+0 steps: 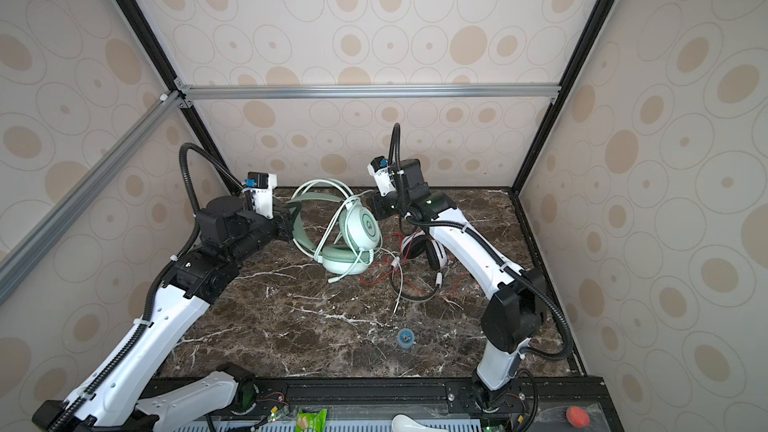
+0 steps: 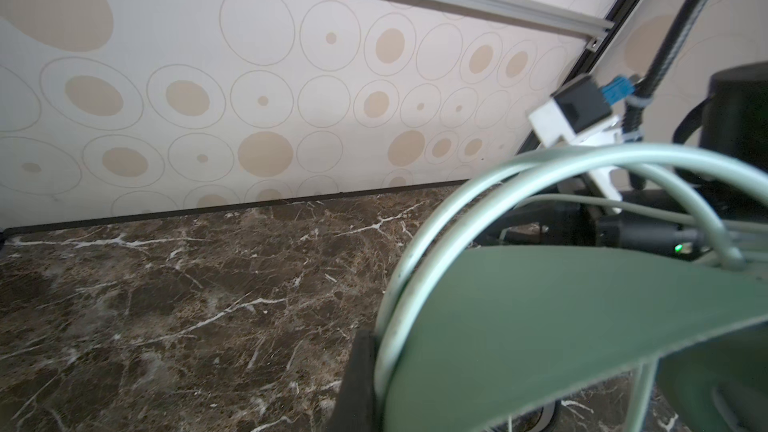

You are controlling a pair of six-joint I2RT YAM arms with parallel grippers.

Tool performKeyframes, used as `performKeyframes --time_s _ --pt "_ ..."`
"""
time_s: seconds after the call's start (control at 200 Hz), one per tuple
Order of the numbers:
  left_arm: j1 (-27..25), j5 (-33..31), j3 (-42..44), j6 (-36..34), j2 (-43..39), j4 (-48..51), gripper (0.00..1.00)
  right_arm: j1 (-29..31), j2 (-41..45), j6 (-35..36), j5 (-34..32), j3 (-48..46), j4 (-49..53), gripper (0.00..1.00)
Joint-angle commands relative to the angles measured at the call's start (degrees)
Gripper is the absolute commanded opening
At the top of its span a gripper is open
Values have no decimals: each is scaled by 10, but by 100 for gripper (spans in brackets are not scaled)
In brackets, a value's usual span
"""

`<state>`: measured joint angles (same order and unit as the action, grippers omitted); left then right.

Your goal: Wrap the headphones

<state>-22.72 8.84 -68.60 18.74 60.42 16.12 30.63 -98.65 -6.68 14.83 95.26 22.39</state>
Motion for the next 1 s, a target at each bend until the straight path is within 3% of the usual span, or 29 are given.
performKeyframes --time_s 0.0,0.515,0.995 --pt "1 39 -51 65 -11 -74 0 -5 25 -43 28 -37 -82 16" --pt "1 53 -118 135 7 -111 0 -5 15 -128 95 -165 -248 17" --pt "2 55 -149 160 20 -123 0 -2 -24 -170 124 -209 -309 18"
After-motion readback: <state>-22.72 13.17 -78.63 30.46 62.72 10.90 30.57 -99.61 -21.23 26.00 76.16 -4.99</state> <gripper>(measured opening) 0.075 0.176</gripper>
